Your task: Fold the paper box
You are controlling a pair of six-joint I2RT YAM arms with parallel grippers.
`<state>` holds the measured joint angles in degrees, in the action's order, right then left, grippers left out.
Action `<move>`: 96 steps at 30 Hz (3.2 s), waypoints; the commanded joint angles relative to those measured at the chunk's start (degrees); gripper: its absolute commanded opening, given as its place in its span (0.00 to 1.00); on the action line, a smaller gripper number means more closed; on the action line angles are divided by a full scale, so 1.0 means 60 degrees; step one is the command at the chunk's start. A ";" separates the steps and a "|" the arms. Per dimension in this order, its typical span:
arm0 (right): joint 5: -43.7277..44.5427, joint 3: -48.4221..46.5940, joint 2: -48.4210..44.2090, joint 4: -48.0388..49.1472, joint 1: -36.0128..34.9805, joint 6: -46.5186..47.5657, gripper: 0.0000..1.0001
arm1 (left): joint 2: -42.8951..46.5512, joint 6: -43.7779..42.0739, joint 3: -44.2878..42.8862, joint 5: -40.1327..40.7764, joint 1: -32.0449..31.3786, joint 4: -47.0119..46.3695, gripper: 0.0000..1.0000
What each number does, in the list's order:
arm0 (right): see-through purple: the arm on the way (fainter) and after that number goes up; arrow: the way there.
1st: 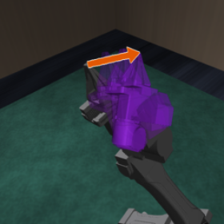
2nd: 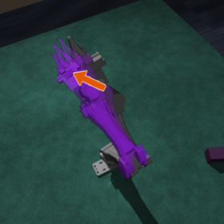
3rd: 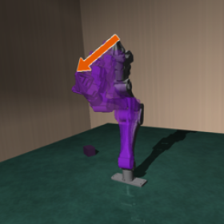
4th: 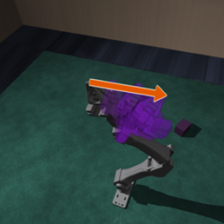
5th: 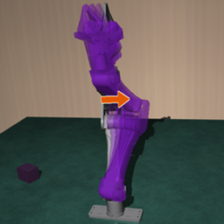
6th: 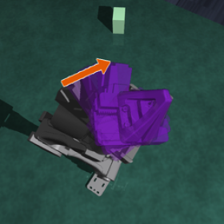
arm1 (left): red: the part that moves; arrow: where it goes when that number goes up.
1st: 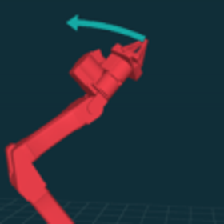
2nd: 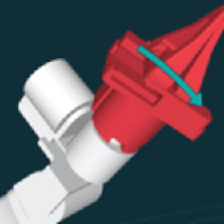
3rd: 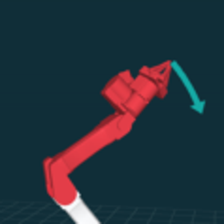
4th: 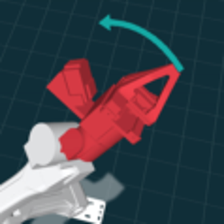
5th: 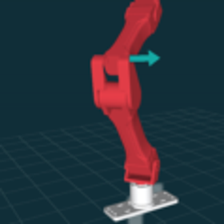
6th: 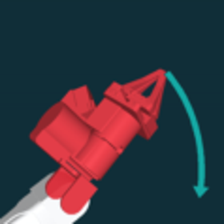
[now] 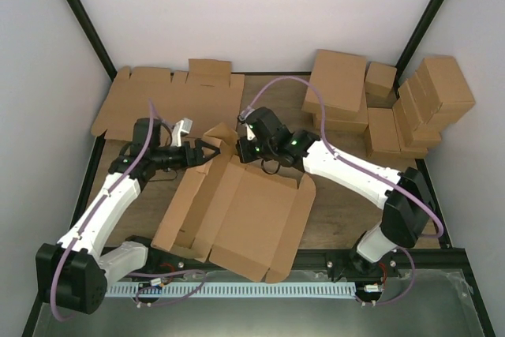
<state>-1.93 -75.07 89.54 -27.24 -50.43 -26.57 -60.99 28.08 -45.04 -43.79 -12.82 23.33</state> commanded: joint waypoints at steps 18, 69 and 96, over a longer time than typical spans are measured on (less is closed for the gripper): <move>0.0293 0.0994 -0.0713 0.1328 -0.0127 0.1969 0.01 | -0.0747 -0.2148 -0.1657 0.2015 -0.1754 0.2369 0.89; -0.0945 0.6688 -0.5337 0.2034 0.0898 0.0432 0.66 | -0.0914 -0.2904 -0.2308 0.2939 -0.1870 0.2893 0.74; -0.4620 0.6782 -0.1957 0.4391 0.3453 -0.1369 0.16 | -0.0678 -0.2790 -0.1543 0.2443 -0.1876 0.2411 0.74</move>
<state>-29.15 -32.10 76.82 -3.20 -31.14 -32.93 -64.64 11.73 -54.57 -27.94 -23.79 39.20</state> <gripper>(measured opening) 0.173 0.740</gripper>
